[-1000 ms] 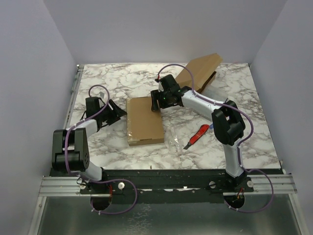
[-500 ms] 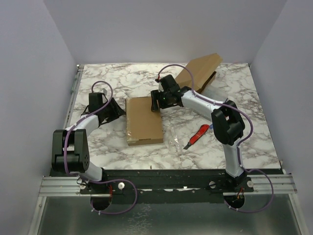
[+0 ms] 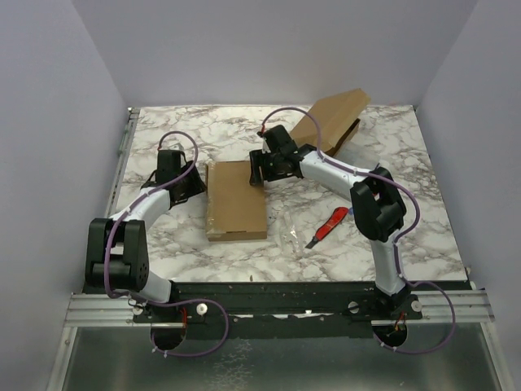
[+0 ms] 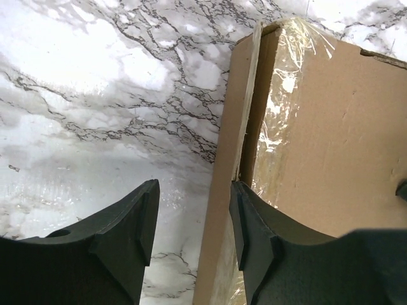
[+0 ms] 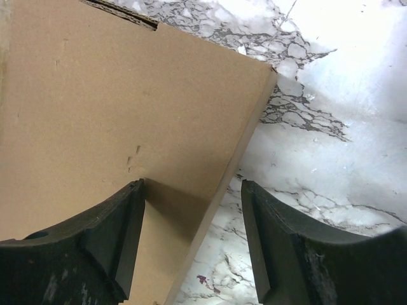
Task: Unpack the express box
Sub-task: Open the express box at the center of the board.
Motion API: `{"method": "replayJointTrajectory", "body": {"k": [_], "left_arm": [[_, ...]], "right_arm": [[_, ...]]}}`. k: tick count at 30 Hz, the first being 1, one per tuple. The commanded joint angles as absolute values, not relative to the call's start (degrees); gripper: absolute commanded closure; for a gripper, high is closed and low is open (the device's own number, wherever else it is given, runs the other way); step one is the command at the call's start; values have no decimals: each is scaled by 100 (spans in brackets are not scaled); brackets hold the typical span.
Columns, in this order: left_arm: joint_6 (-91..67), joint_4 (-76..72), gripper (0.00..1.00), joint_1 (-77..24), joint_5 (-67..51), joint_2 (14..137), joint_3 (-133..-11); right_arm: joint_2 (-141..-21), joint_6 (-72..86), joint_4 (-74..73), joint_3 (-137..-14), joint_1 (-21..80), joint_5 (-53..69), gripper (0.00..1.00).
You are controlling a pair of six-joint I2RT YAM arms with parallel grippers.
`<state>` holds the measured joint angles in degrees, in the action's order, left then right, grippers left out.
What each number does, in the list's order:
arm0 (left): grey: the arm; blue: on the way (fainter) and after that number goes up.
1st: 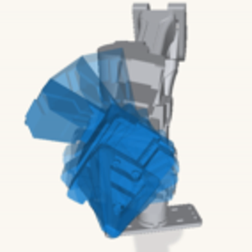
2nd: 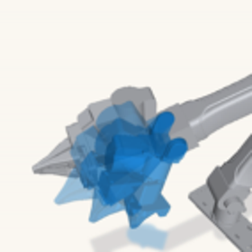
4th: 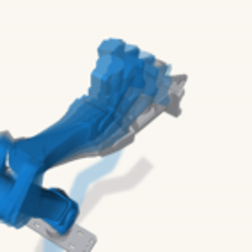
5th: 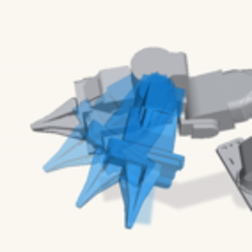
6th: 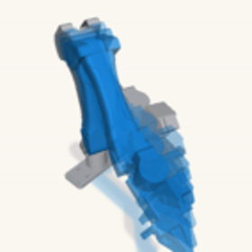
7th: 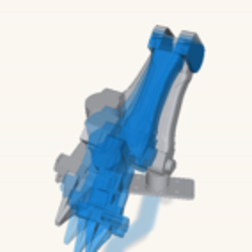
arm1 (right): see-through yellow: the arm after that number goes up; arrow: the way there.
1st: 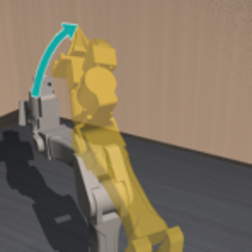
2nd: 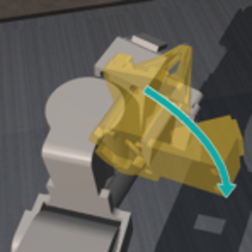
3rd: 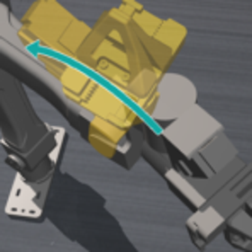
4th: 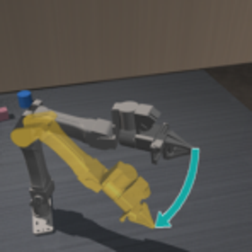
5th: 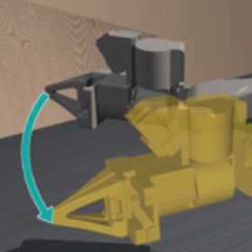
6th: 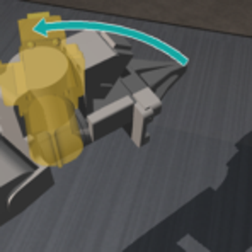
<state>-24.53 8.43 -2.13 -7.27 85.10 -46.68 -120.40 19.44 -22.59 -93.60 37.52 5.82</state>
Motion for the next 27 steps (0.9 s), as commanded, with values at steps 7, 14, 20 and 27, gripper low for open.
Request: {"method": "replayJointTrajectory", "body": {"k": [7,14,20,27], "left_arm": [[-2299,1347,38,-431,-918,8949,-4580],[-2557,1524,36,-844,291,8827,-4407],[-2602,1992,40,-1245,1354,9032,-4544],[-2616,2189,42,-1284,1652,9127,-4491]], "right_arm": [[-12428,1292,-2831,-9578,3683,-355,35],[-12637,1661,-2957,-9755,3709,-505,35],[-12588,2022,-2818,-9653,3696,-1171,35],[-12700,2023,-2908,-9795,3683,-1455,34]]}}
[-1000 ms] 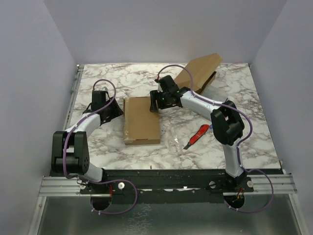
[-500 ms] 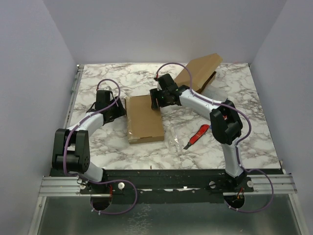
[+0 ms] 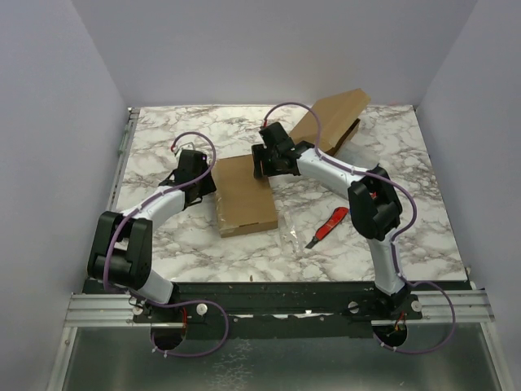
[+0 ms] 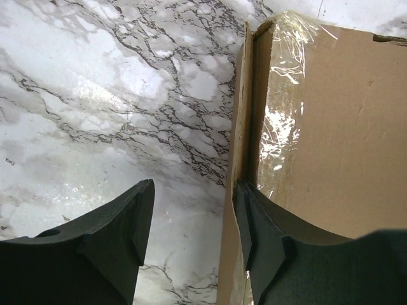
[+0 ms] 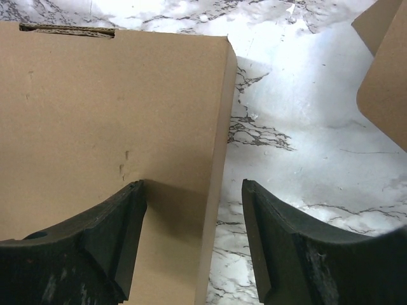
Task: Unpack the express box
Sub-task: Open the express box at the center of the board.
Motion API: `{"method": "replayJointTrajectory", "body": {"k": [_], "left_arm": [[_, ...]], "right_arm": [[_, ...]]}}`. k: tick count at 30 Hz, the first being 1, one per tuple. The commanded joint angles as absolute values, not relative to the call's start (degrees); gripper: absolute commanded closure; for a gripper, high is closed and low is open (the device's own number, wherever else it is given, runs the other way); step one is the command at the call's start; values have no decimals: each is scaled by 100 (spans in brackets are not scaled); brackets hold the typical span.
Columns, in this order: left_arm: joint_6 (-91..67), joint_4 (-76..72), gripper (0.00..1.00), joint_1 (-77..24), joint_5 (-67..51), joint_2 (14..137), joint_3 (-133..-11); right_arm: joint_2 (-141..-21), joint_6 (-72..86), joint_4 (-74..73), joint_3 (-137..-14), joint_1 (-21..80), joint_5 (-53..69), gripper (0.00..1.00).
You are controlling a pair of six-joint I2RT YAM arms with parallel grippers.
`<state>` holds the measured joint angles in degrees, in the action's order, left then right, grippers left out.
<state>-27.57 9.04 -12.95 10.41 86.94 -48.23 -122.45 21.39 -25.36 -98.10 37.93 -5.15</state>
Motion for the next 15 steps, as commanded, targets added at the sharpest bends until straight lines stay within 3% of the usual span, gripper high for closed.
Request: {"method": "replayJointTrajectory", "body": {"k": [1,15], "left_arm": [[-2638,2181,42,-1289,1589,9151,-4479],[-2439,2153,45,-1284,1528,8865,-4421]], "right_arm": [[-12715,1956,-2890,-9791,3680,-1434,34],[-12631,1193,-2556,-9601,3665,-1440,32]]}}
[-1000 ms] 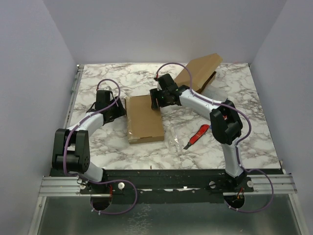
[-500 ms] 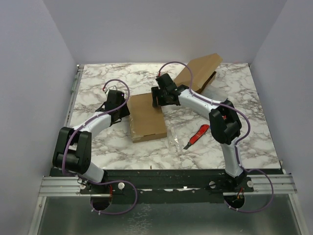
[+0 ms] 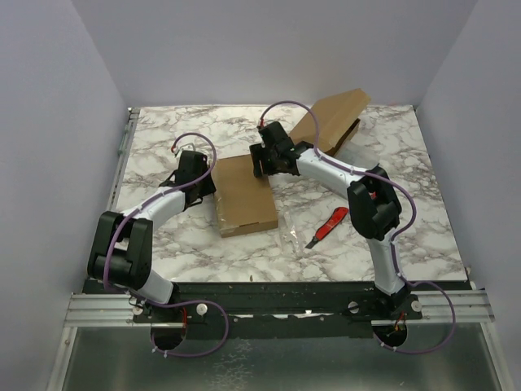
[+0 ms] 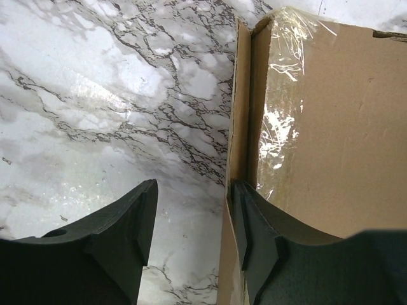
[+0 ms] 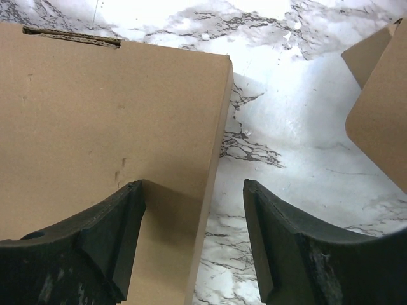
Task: Unpack the express box
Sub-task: Open the express box at the center of the board.
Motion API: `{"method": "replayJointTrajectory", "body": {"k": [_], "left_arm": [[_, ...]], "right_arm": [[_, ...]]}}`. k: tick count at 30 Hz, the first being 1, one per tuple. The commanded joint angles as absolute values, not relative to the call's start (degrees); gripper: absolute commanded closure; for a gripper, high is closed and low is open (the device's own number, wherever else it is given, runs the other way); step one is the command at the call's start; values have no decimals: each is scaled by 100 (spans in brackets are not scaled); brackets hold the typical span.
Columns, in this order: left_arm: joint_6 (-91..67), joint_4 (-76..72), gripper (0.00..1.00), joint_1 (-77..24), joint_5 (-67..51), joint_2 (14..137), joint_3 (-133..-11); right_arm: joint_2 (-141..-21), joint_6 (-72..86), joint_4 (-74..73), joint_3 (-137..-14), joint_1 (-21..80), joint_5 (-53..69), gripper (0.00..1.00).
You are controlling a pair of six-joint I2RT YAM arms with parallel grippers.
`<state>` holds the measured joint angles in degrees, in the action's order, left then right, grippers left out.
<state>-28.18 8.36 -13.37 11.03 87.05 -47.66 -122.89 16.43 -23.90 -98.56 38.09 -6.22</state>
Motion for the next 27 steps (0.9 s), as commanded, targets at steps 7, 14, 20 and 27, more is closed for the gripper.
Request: {"method": "replayJointTrajectory", "body": {"k": [7,14,20,27], "left_arm": [[-2429,2188,45,-1233,1642,8667,-4303],[-2474,2176,46,-1218,1606,8682,-4271],[-2287,1996,38,-1172,957,8361,-4493],[-2875,1186,39,-680,-1251,8370,-4131]], "right_arm": [[-12639,893,-2425,-9480,3661,-1348,32],[-12741,694,-2367,-9449,3657,-1150,31],[-12582,780,-2329,-9431,3656,-390,31],[-12496,911,-2293,-9440,3658,-130,31]]}}
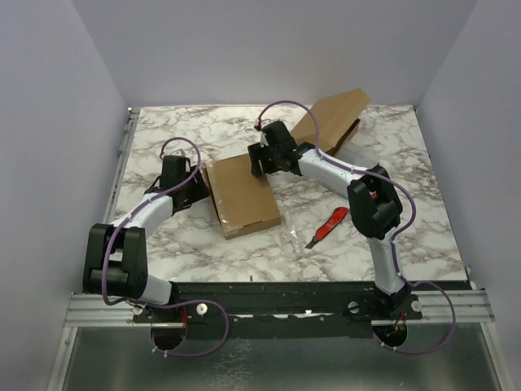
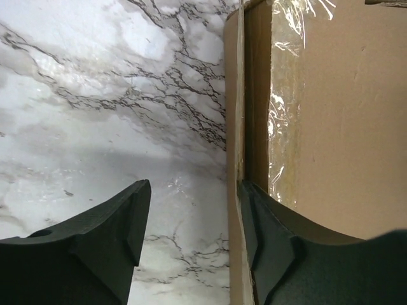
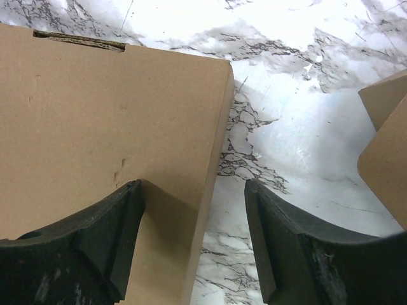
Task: Unpack the express box
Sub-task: Open the express box at the center of the board.
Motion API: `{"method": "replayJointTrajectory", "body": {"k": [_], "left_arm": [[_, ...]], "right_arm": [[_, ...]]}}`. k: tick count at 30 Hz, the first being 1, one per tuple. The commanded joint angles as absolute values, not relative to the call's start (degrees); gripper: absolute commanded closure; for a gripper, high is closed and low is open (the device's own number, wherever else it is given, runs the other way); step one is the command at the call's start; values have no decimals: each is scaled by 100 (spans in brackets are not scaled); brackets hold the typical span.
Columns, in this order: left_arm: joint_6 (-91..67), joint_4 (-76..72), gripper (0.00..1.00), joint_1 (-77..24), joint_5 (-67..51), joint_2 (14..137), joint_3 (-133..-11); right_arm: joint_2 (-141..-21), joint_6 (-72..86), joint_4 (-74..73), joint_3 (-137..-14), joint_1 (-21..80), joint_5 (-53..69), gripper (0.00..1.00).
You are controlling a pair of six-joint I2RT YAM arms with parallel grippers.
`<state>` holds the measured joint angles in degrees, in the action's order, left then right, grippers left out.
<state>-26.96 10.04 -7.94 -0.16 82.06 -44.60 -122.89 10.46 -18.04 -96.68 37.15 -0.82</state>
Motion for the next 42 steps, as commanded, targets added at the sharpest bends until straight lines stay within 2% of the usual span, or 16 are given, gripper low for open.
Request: {"method": "replayJointTrajectory", "body": {"k": [1,7,11,16,24,35,39,42], "left_arm": [[-2877,1148,40,-686,-1288,8425,-4078],[-3065,1134,41,-847,-572,8490,-3635],[-3292,1166,43,-671,-180,8629,-3372],[-3283,847,53,-480,-620,8485,-3241],[-3296,780,70,-340,-688,8375,-3064],[-3232,573,85,-204,-999,8430,-3012],[-3166,504,87,-185,-1224,8260,-3087],[-3062,536,92,-145,-1098,8056,-3132]], "right_arm": [[-12504,926,-2310,-9466,3653,-155,30],[-12645,1194,-2407,-9594,3637,-185,30],[-12683,1405,-2036,-9363,3389,756,30],[-12706,1181,-1890,-9145,3184,1143,30],[-12907,1048,-1750,-9042,3043,1443,30],[-13014,904,-1627,-8965,2937,1720,30],[-13012,889,-1692,-9016,2942,1767,30],[-12984,919,-1632,-8970,2940,1756,30]]}}
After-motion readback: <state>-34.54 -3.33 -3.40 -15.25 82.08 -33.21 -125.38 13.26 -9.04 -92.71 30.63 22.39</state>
